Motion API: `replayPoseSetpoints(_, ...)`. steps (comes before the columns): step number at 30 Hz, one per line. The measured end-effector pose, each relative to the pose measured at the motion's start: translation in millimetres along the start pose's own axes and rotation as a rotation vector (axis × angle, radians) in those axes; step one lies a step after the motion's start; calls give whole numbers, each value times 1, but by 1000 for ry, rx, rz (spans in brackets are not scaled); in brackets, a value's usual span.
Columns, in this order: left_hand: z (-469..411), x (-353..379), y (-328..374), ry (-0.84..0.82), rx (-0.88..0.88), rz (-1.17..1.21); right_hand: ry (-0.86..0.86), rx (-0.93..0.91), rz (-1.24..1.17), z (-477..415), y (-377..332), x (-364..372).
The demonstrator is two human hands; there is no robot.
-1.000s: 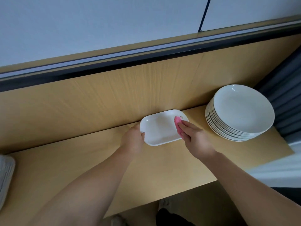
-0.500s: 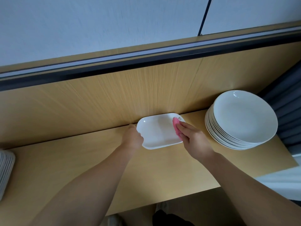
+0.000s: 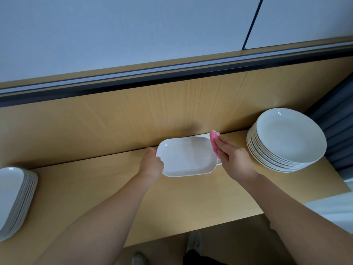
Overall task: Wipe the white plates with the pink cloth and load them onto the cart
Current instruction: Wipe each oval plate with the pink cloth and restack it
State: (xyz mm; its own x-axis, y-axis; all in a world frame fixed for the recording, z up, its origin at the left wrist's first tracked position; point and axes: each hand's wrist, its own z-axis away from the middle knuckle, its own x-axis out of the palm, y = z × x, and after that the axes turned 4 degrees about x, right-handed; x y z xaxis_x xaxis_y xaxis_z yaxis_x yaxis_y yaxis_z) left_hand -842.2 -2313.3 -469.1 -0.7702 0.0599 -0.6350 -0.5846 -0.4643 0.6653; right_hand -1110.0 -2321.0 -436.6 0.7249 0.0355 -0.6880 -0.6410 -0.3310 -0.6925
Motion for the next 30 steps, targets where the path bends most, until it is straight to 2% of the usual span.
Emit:
replayPoseSetpoints(8, 35, -56, -74, 57, -81, -21, -28, 25, -42, 9, -61, 49)
replayPoseSetpoints(13, 55, -80, -116, 70, -120, -9, -26, -14, 28, 20, -94, 89)
replayPoseSetpoints(23, 65, -96, -162, 75, -168, -5, -190, -43, -10, 42, -124, 167)
replayPoseSetpoints(27, 64, -96, -167, 82, -130, -15, -245, -52, 89, 41, -124, 187)
replayPoseSetpoints(30, 63, -97, -170, 73, -74, -113, -291, -94, 224, 38, -120, 201)
